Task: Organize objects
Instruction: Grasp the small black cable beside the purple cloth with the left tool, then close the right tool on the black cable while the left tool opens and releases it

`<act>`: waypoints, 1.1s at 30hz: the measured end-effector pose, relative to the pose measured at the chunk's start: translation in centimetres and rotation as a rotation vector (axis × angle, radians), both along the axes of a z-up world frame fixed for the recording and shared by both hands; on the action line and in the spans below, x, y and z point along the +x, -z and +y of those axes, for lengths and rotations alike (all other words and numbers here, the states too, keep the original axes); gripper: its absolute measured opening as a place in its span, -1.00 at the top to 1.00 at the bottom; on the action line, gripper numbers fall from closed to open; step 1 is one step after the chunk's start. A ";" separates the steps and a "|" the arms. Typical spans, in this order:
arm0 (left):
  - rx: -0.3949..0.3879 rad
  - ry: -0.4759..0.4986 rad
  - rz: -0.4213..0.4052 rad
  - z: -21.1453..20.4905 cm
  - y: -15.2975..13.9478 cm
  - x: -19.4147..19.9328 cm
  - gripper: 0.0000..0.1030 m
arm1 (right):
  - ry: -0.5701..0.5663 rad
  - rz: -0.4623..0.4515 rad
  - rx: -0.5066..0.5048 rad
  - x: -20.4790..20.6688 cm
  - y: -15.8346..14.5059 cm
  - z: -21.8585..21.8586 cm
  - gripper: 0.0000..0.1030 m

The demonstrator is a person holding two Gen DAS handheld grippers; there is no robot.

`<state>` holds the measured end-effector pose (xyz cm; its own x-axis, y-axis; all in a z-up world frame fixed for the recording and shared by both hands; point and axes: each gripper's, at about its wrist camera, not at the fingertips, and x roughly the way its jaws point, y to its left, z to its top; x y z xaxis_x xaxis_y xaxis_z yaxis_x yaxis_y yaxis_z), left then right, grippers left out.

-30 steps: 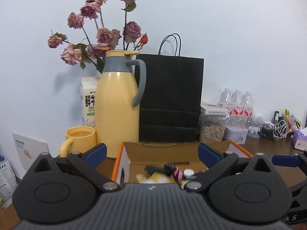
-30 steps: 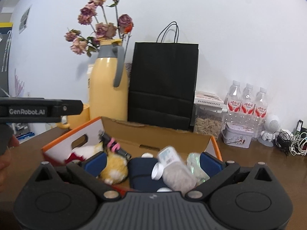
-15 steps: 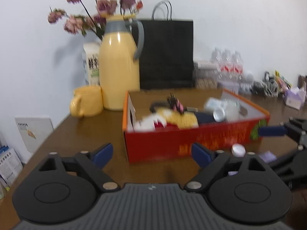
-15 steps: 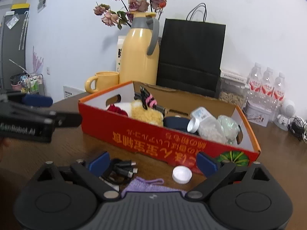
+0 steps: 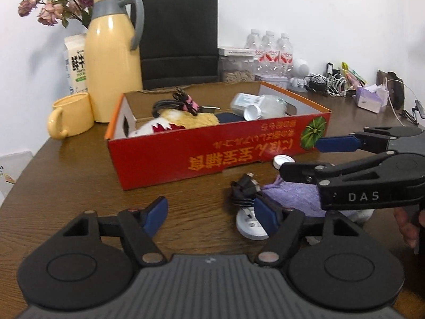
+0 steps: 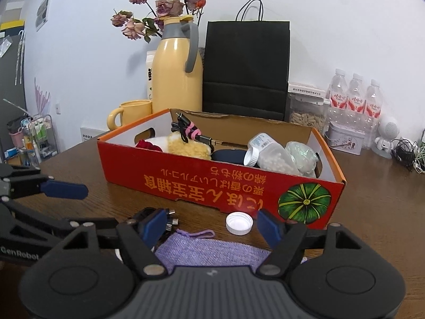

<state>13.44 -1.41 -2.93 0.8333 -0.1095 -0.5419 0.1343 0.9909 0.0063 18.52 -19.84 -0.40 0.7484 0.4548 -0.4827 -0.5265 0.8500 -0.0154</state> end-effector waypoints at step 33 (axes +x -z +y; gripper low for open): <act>-0.017 0.062 0.067 -0.7 1.2 1.3 0.20 | -0.158 0.171 0.057 2.2 0.4 3.8 -0.42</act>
<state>14.70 -2.11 -4.13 0.7867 -0.1693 -0.5937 0.1951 0.9806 -0.0211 20.73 -16.09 -0.82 0.5758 0.5896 -0.5664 -0.6437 0.7541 0.1306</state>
